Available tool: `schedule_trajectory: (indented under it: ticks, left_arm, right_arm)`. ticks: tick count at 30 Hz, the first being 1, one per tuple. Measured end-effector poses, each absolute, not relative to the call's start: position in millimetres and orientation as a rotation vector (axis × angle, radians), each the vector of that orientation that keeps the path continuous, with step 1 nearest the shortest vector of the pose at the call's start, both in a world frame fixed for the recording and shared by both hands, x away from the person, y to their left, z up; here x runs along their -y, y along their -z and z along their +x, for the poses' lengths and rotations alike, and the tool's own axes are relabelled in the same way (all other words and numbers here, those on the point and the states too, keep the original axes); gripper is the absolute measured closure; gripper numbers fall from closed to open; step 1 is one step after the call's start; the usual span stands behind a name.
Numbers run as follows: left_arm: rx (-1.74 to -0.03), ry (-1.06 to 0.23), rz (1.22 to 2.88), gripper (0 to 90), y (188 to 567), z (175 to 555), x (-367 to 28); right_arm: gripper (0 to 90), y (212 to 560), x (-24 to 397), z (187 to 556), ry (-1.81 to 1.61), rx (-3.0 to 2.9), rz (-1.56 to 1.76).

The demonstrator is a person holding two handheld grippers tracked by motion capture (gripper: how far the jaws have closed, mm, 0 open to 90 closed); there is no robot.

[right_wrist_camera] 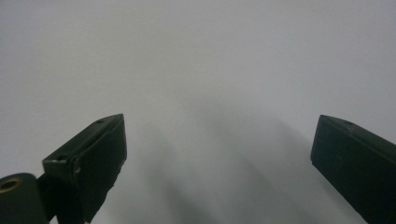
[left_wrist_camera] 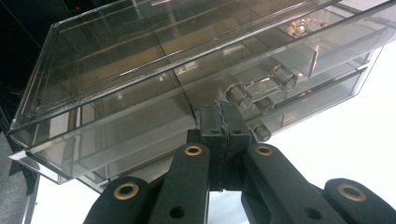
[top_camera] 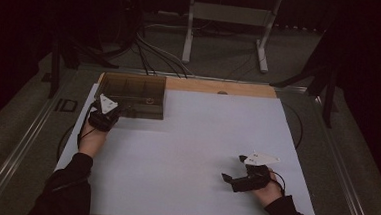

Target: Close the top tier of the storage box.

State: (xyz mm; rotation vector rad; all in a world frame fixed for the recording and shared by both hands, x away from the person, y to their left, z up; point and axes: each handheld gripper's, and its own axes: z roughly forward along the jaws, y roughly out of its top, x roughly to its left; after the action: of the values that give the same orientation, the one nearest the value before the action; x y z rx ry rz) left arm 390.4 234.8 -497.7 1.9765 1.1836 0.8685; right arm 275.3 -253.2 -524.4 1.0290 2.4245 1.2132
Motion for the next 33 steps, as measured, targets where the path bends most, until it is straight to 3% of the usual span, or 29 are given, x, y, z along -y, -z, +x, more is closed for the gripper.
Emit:
schedule_trajectory:
  ticks: [33]
  left_arm:
    - [-1.201,-0.886,1.983,89.4,496,405,-231]
  right_arm:
    - [4.0,523,254,274,-1.217,-2.419,1.022]
